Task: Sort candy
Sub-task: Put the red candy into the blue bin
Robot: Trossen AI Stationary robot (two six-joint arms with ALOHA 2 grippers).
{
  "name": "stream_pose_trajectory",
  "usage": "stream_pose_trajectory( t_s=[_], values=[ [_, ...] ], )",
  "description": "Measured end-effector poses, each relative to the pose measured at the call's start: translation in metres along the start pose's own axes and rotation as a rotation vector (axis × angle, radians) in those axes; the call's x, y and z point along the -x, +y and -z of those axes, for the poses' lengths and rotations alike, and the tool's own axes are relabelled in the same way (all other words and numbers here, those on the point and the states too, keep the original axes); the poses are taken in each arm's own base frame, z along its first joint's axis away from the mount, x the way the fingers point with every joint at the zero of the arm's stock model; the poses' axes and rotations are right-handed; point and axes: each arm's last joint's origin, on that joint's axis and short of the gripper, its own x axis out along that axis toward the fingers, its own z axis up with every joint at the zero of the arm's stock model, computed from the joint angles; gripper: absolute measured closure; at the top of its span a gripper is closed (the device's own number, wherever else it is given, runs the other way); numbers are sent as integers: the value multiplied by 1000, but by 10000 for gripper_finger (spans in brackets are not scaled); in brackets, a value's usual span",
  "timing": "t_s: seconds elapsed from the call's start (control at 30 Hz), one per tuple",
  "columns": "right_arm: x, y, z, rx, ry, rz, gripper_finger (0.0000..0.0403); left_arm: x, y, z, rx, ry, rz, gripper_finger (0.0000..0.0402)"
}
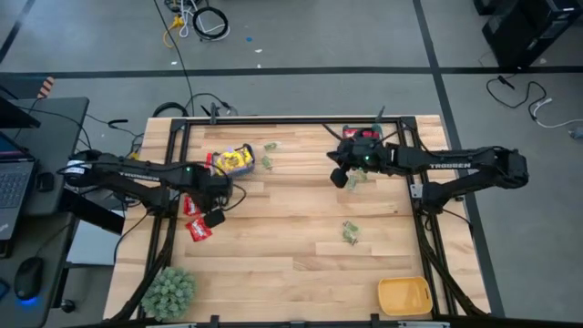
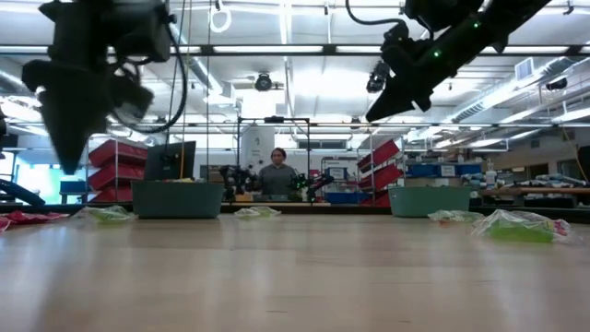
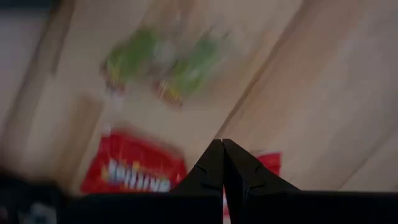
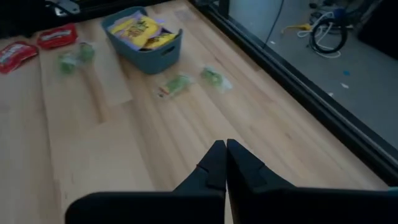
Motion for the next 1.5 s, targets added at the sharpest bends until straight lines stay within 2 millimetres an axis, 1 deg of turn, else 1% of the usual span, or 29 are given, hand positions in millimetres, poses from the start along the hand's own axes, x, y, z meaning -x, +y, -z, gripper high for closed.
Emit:
stream_pose_trajectory(
  t_s=[0.17, 0.27, 0.4, 0.67, 0.77, 0.87, 0.97, 1.07, 1.13, 1.23, 1.27, 1.4, 1.5],
  values=[
    [-4, 7, 2, 14, 3, -17, 403, -15, 6, 11, 103, 60, -45, 397],
    [-5, 8, 2, 14, 4, -18, 403, -26, 10, 18, 122, 95, -64, 382],
    [-5, 7, 2, 14, 4, -18, 403, -36, 14, 24, 125, 125, -67, 343],
    [-5, 8, 2, 13, 0, -18, 403, -44, 17, 29, 128, 136, -81, 248],
    [-5, 8, 2, 13, 0, -18, 403, -50, 18, 30, 146, 125, -74, 229],
    [-5, 8, 2, 14, 0, -19, 403, -57, 21, 34, 173, 133, -85, 224],
    [-5, 8, 2, 14, 1, -19, 403, -60, 22, 36, 209, 125, -95, 232],
    [-5, 8, 2, 14, 1, -19, 403, -60, 23, 35, 217, 111, -112, 262],
    [-5, 8, 2, 14, 0, -19, 403, -59, 22, 34, 200, 99, -125, 297],
    [-5, 8, 2, 14, 0, -20, 403, -57, 20, 29, 163, 59, -119, 368],
    [-5, 8, 2, 17, 0, -22, 403, -56, 19, 28, 149, 51, -114, 384],
    [-4, 10, 2, 36, 0, -28, 403, -50, 16, 23, 110, 34, -99, 396],
    [-4, 12, 3, 41, 0, -34, 403, -40, 10, 18, 59, 19, -80, 399]
  ],
)
